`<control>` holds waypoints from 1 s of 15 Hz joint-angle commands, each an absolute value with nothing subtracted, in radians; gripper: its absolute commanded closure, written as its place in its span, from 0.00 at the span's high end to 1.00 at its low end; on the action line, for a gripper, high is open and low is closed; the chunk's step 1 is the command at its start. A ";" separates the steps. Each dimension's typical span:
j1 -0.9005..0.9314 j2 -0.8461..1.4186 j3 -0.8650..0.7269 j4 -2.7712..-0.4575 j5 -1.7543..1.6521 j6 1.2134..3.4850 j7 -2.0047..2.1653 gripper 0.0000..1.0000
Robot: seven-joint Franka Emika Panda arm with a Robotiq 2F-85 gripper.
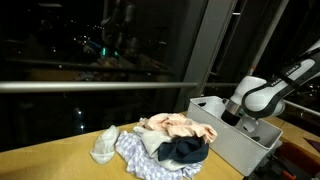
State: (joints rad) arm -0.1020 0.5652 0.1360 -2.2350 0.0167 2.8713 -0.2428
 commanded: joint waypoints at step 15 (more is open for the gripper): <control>0.082 -0.101 0.138 -2.107 -0.329 2.198 0.049 0.06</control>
State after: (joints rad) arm 0.0450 -0.1169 0.0905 -2.2601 -0.2823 2.3625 0.0278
